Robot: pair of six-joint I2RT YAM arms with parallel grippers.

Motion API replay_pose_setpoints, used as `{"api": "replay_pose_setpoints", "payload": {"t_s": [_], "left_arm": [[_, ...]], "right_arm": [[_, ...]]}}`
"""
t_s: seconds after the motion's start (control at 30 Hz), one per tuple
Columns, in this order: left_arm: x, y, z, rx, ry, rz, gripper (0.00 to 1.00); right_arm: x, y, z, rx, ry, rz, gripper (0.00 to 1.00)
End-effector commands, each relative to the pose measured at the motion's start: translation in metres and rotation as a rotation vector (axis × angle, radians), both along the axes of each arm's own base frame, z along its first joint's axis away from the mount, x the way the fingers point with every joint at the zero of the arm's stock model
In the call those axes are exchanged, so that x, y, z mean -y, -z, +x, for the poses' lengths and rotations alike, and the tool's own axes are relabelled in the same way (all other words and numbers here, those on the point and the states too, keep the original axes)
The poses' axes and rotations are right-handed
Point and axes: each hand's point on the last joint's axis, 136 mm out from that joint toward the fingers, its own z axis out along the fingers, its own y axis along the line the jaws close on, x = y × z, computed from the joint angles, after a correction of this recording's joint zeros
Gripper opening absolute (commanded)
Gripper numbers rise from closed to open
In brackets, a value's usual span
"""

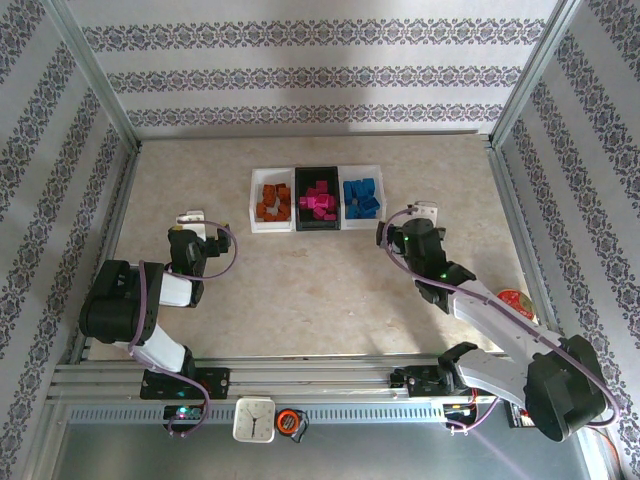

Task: Sort the legos into containers by color
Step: Reset both arms

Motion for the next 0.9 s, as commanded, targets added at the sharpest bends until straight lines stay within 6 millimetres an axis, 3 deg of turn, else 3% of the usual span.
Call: {"api": "replay_pose_setpoints", "payload": {"t_s": [0.0, 0.17, 0.33, 0.6, 0.87], "left_arm": [[-0.004, -0.011, 0.006, 0.045, 0.001, 0.006, 0.99], [-0.001, -0.009, 0.009, 0.021, 0.015, 0.006, 0.99], [0.000, -0.009, 0.009, 0.017, 0.021, 0.007, 0.99], [0.001, -0.008, 0.010, 0.014, 0.032, 0.006, 0.99], [0.003, -0.007, 0.010, 0.009, 0.043, 0.007, 0.99]], "right_arm": [[0.025, -0.024, 0.017, 0.103, 0.052, -0.105, 0.98], [0.073, -0.029, 0.034, 0.124, 0.151, -0.176, 0.98], [0.100, 0.002, 0.049, 0.091, 0.154, -0.218, 0.98], [0.102, 0.050, 0.067, 0.121, 0.077, -0.112, 0.98], [0.098, 0.050, 0.069, 0.124, 0.046, -0.105, 0.98]]}}
